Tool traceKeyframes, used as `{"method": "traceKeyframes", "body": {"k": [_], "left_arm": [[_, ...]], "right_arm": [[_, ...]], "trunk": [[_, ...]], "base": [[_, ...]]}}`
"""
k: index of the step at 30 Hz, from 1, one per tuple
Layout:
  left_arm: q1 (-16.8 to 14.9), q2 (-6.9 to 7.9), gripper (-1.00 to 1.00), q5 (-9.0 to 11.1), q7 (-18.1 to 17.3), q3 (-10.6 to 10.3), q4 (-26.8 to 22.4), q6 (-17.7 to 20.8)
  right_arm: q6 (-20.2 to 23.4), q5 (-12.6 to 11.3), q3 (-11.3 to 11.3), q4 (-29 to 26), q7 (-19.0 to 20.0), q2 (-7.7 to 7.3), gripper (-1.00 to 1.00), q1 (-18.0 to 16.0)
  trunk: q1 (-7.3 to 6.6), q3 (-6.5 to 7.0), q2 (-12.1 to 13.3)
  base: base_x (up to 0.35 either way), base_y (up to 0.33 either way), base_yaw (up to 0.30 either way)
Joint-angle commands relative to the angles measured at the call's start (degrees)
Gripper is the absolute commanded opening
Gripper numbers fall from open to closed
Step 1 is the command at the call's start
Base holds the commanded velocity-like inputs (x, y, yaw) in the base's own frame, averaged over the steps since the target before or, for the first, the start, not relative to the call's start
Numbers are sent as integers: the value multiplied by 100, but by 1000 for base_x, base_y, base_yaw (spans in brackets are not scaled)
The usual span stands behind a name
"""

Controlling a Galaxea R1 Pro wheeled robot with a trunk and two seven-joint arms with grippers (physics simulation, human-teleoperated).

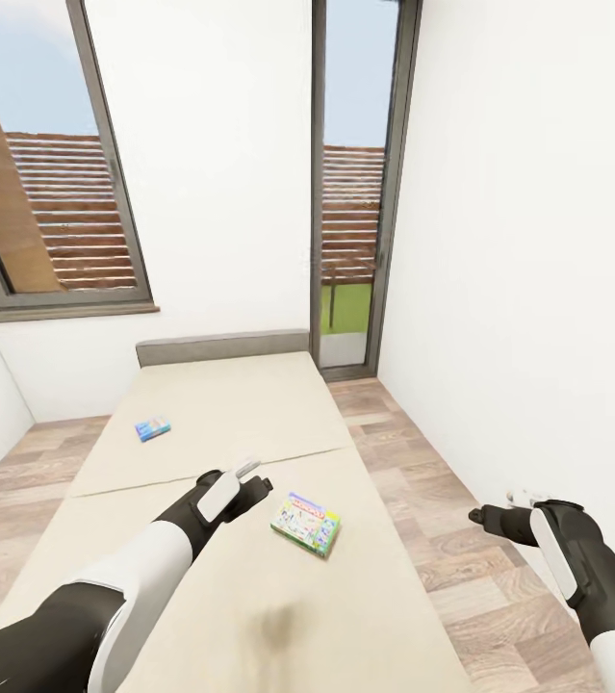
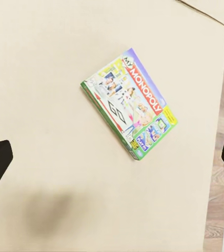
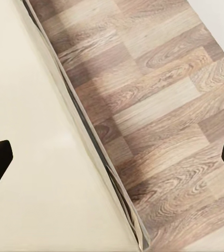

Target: Put all the toys in the child's room - the three board games (two on the bed and one on the table), the two jigsaw puzzles on the table, and the tennis ball on the table - inside the toy box on the table in the child's room.

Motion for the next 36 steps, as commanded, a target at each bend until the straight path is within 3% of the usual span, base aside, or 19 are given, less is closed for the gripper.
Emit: {"method": "traceKeyframes", "body": {"k": [1, 25, 36], "left_arm": [[-2, 3, 100, 60, 51, -47, -12, 13], [81, 52, 100, 48, 37, -48, -12, 3], [94, 79, 100, 45, 38, -47, -12, -1]], "right_arm": [[34, -12, -3, -5, 3, 0, 100, -4], [64, -12, 9, -5, 8, 0, 100, -4], [65, -12, 17, -5, 10, 0, 100, -4]], "trunk": [[0, -7, -3], [0, -7, -3], [0, -7, -3]], "base": [[0, 0, 0], [-2, -2, 0], [-135, -121, 0]]}}
